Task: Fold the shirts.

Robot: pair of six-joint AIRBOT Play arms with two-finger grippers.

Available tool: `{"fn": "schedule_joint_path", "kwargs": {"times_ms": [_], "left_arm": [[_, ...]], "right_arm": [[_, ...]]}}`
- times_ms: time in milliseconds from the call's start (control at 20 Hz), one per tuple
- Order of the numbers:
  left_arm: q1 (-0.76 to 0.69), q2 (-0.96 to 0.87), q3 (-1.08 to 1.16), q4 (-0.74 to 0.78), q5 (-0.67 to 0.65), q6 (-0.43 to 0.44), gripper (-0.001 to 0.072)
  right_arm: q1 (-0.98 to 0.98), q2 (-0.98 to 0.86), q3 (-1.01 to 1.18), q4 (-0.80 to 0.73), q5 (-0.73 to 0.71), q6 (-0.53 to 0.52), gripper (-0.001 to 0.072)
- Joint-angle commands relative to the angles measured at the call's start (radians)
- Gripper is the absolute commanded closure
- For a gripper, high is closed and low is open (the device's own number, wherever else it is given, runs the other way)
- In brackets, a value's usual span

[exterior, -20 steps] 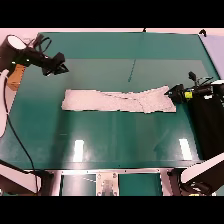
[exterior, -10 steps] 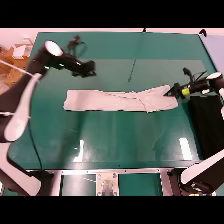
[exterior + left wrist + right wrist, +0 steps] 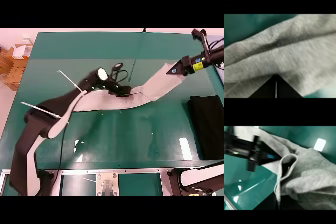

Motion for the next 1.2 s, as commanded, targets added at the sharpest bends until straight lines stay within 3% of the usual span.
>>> {"fn": "schedule_joint_path", "kwargs": {"times_ms": [0, 250, 400, 600, 750, 900, 1050, 1100, 1150], "left_arm": [[-0.029, -0.056, 0.019, -0.097, 0.037, 0.003, 0.0689], [-0.011, -0.036, 0.046, -0.124, -0.013, 0.003, 0.0689], [0.068, 0.013, 0.119, -0.123, -0.217, 0.002, 0.0689], [0.285, 0.141, 0.164, -0.09, -0.521, -0.033, 0.0689], [0.493, 0.259, 0.164, 0.011, -0.651, -0.101, 0.0689], [0.673, 0.334, 0.163, 0.027, -0.7, -0.107, 0.0689], [0.792, 0.362, 0.161, 0.027, -0.702, -0.106, 0.0689], [0.814, 0.362, 0.161, 0.027, -0.702, -0.106, 0.0689], [0.827, 0.362, 0.16, 0.029, -0.699, -0.106, 0.0689]], "right_arm": [[0.071, 0.064, 0.06, 0.003, 0.015, 0.022, 0.0701], [0.119, 0.06, 0.078, -0.023, 0.013, 0.048, 0.07], [0.143, 0.059, 0.078, -0.025, -0.001, 0.079, 0.07], [0.265, 0.056, 0.078, -0.025, -0.062, 0.121, 0.07], [0.443, 0.029, 0.06, -0.025, -0.22, 0.134, 0.0699], [0.655, -0.075, 0.051, -0.025, -0.406, 0.133, 0.0699], [0.872, -0.25, 0.051, -0.022, -0.705, 0.133, 0.0698], [0.936, -0.309, 0.051, -0.008, -0.824, 0.133, 0.0648], [0.995, -0.361, 0.052, 0.009, -0.939, 0.134, 0.0393]]}}
